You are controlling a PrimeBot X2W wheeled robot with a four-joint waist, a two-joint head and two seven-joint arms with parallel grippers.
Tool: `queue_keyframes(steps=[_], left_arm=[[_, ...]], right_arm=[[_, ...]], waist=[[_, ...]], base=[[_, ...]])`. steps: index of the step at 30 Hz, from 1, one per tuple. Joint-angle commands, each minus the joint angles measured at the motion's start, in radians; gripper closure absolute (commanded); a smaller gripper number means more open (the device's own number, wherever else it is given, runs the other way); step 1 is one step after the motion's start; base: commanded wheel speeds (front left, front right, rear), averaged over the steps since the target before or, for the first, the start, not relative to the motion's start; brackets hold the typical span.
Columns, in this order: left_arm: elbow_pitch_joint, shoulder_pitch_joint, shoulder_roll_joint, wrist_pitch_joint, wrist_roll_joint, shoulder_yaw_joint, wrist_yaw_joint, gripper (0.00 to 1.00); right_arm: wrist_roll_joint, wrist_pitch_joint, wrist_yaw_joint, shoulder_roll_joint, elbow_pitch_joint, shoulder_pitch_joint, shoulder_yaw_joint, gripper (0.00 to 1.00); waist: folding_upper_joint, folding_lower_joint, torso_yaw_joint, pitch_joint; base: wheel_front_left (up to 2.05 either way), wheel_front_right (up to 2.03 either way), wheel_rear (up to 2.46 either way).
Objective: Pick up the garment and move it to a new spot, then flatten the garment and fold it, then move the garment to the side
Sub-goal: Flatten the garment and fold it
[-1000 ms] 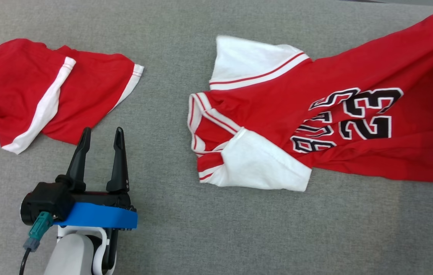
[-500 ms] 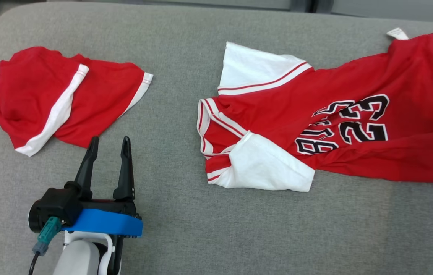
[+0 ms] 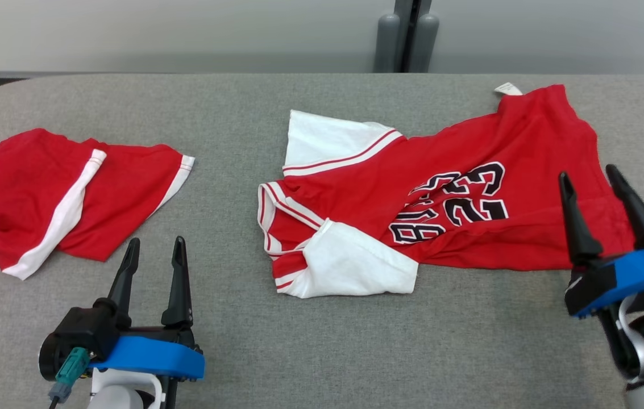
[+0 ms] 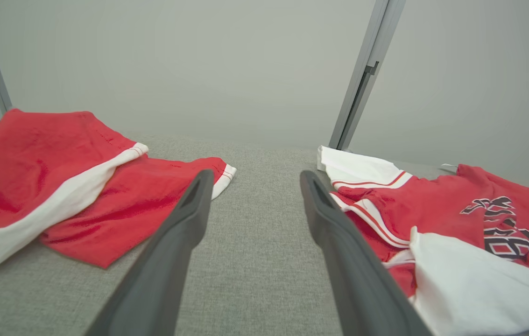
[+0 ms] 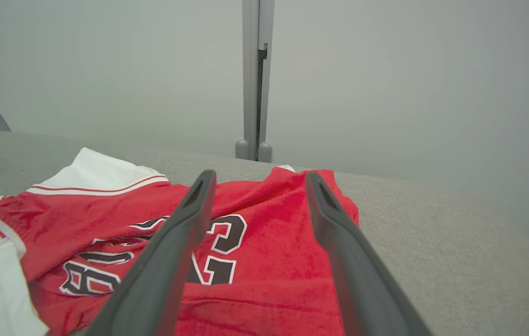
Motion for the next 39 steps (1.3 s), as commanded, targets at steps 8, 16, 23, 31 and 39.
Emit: queue_keyframes(steps=[8, 16, 23, 31, 39], left_arm=[[0.020, 0.023, 0.018, 0.007, 0.013, -0.009, 0.013, 0.00], [0.035, -0.091, 0.002, 0.215, -0.003, -0.120, -0.008, 0.00], [0.111, -0.200, -0.008, 0.511, -0.044, -0.190, -0.016, 0.00], [0.152, -0.296, -0.001, 0.739, -0.082, -0.207, 0.006, 0.00], [0.134, -0.324, -0.005, 0.861, -0.148, -0.181, 0.021, 0.00]], right_arm=[[0.033, -0.013, 0.000, 0.116, -0.104, 0.172, -0.001, 0.00], [0.043, -0.008, 0.000, 0.157, -0.165, 0.247, -0.011, 0.00], [0.060, -0.016, 0.000, 0.171, -0.172, 0.263, 0.037, 0.00], [0.076, -0.021, 0.000, 0.174, -0.152, 0.230, 0.089, 0.00], [0.096, -0.041, 0.000, 0.174, -0.125, 0.200, 0.127, 0.00]], waist=[[0.0000, 0.0002, -0.065, -0.061], [0.0000, 0.0002, -0.066, -0.064], [0.0000, 0.0002, -0.101, -0.045], [0.0000, 0.0002, -0.146, 0.002], [0.0000, 0.0002, -0.186, 0.041]], base=[[0.00, 0.00, 0.00], [0.00, 0.00, 0.00], [0.00, 0.00, 0.00], [0.00, 0.00, 0.00], [0.00, 0.00, 0.00]])
